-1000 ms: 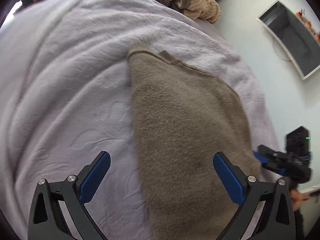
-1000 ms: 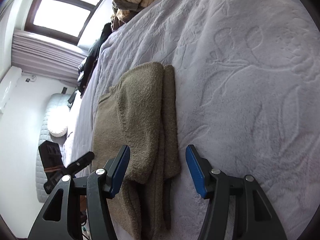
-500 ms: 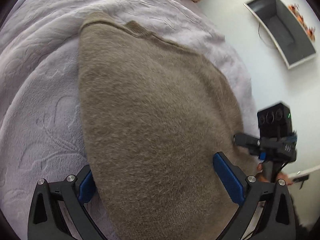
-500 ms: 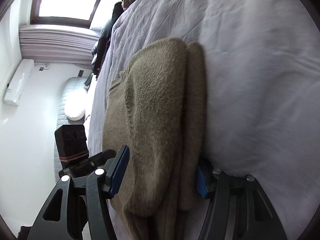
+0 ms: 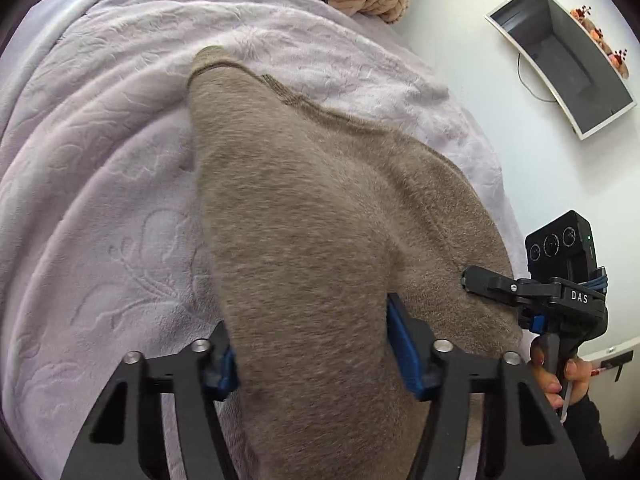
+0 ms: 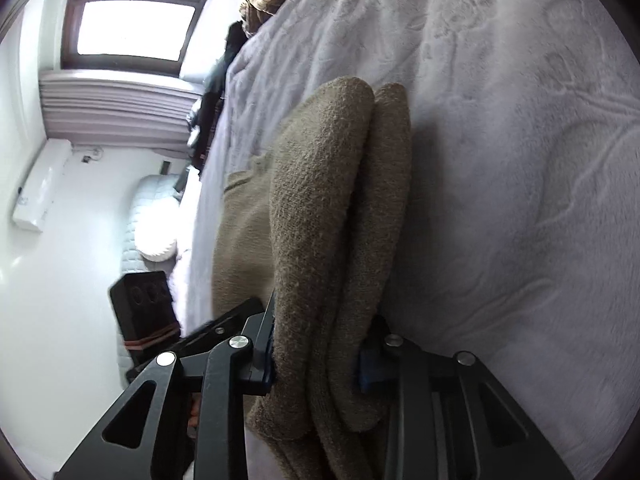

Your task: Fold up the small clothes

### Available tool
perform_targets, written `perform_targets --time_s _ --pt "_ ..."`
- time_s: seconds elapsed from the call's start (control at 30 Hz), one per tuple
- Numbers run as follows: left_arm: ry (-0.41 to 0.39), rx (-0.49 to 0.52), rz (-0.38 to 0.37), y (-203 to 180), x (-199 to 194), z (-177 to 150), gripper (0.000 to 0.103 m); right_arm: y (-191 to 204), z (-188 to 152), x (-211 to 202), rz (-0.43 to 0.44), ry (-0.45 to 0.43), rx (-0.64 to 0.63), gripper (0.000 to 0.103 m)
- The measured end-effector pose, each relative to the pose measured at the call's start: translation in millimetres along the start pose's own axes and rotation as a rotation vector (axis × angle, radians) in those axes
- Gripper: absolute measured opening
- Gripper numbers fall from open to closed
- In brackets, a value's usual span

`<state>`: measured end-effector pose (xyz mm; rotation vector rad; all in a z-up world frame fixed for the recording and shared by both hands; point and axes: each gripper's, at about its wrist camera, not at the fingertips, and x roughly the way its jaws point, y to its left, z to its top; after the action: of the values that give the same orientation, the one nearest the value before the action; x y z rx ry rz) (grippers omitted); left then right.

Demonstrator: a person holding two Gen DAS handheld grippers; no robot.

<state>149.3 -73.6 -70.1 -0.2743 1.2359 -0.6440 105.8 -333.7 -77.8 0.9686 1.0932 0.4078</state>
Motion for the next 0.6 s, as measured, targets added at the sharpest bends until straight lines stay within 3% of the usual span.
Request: perform_targets --time_s 0.3,0.6 --pt "-0.038 0.022 -0.031 -14 -46 -13 0.061 46 -15 -8 0.034 0.012 -0.04 0.032" --pt "-0.094 0.016 -0.017 -7 -121 -59 0.061 94 -56 2 0.083 0.046 -0.085 0.032"
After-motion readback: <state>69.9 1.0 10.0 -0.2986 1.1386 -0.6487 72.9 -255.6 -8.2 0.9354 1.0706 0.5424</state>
